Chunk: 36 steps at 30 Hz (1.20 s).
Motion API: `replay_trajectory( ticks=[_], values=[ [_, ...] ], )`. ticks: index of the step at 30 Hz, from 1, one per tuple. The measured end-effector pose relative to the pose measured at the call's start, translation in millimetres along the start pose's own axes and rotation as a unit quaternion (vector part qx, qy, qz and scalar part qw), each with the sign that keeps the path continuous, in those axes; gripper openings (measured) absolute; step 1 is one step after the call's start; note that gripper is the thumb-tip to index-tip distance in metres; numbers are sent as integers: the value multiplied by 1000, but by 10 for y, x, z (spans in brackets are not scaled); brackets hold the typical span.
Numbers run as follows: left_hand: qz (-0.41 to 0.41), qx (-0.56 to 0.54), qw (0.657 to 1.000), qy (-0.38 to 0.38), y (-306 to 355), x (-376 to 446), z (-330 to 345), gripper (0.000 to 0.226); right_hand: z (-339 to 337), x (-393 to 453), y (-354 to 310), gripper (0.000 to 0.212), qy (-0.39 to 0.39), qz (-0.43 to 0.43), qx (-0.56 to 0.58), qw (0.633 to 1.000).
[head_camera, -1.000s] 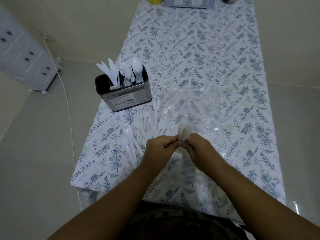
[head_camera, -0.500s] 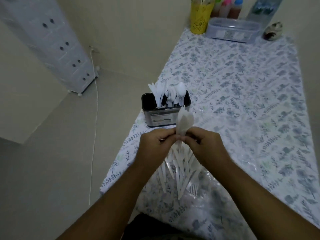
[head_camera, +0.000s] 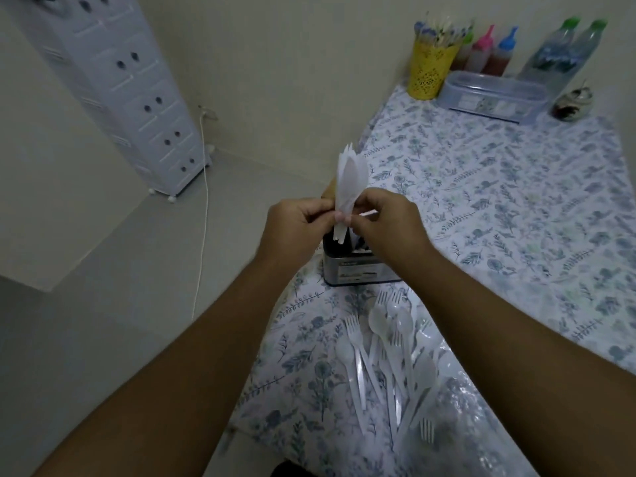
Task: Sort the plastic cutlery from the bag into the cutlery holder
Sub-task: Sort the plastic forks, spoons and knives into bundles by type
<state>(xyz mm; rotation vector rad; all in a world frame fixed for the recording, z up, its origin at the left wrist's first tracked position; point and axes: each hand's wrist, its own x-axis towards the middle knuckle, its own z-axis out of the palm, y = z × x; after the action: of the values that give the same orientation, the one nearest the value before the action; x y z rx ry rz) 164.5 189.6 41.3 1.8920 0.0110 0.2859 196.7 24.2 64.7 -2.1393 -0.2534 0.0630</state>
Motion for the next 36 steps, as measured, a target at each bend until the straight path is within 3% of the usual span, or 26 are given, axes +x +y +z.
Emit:
replay_trajectory(
  ticks=[3,6,10,12,17,25,30,36],
  values=[
    [-27,7,1000,3,-219,-89,55,23,119,-2,111,24,-21,12,-73,997],
    [-39,32,999,-2,-326,-183,113,22,207,-6,189,21,-48,16,-178,983],
    [10,168,986,-8,-279,-201,142,15,240,-23,210,22,-78,-4,-275,958],
    [13,248,968,-24,-238,-174,141,18,226,-48,232,20,-63,-4,-269,961],
    [-49,313,948,-29,-231,-196,138,26,133,-151,264,26,10,2,-189,982],
    [-85,279,957,5,-147,-582,228,21,-35,-627,273,15,53,-14,-112,992],
    [-136,245,959,-34,-237,-1074,409,18,-55,-1037,519,10,17,21,-116,993],
    [-273,283,913,-112,-586,-1777,730,25,18,-1658,974,20,-134,137,-133,972]
  ],
)
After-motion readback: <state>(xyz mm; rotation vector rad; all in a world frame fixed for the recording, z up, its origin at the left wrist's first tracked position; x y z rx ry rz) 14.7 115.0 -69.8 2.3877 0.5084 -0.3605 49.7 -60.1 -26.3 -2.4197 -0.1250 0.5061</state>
